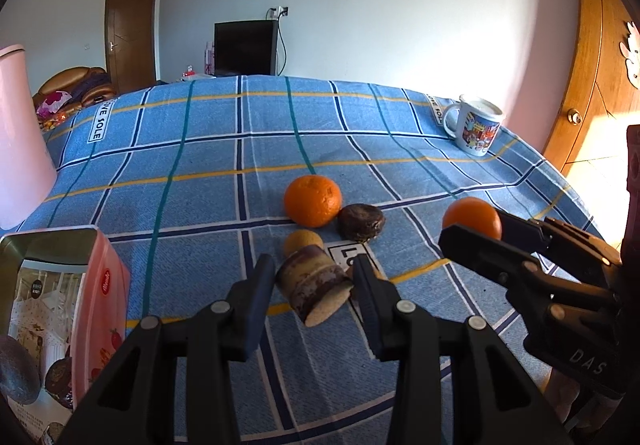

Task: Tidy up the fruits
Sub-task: 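Grasp another mandarin orange with the right gripper while the left gripper grasps a cut tuber piece, then carry the tuber piece with the left gripper while the right gripper carries the orange to the tin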

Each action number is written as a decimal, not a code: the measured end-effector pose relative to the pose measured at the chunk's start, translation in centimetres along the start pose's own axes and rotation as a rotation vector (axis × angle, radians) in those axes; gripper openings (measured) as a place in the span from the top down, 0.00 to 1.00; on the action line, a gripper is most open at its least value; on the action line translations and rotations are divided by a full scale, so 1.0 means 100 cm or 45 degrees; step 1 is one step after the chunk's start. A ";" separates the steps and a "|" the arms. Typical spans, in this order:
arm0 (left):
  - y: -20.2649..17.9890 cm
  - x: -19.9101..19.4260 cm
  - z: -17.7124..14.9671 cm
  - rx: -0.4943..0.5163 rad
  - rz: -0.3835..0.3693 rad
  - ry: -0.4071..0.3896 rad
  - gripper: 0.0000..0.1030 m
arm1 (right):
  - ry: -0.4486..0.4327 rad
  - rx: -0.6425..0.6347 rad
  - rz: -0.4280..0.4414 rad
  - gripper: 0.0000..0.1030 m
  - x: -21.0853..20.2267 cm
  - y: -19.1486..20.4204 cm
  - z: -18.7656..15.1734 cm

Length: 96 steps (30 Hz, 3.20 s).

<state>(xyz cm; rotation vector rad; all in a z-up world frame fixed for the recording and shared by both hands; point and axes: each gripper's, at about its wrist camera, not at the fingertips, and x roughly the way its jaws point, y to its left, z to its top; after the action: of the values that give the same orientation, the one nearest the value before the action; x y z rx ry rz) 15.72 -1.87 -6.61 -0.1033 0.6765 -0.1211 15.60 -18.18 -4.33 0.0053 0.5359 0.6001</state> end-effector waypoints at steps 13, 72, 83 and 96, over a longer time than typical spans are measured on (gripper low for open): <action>0.004 -0.035 -0.003 -0.007 0.073 -0.244 0.59 | -0.117 -0.012 0.025 0.61 -0.018 0.003 -0.001; 0.069 -0.146 -0.038 -0.073 0.382 -0.534 0.59 | -0.296 -0.238 0.304 0.61 -0.029 0.111 0.016; 0.096 -0.151 -0.048 -0.117 0.443 -0.497 0.59 | -0.266 -0.321 0.379 0.61 -0.016 0.153 0.019; 0.135 -0.169 -0.062 -0.201 0.506 -0.484 0.59 | -0.168 -0.409 0.442 0.61 0.004 0.191 0.009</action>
<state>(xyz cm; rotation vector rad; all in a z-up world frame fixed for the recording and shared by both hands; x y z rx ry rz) -0.25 13.58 -2.79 -0.1369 0.3153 0.3288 6.07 -1.97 -0.71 -0.1675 0.3064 1.0126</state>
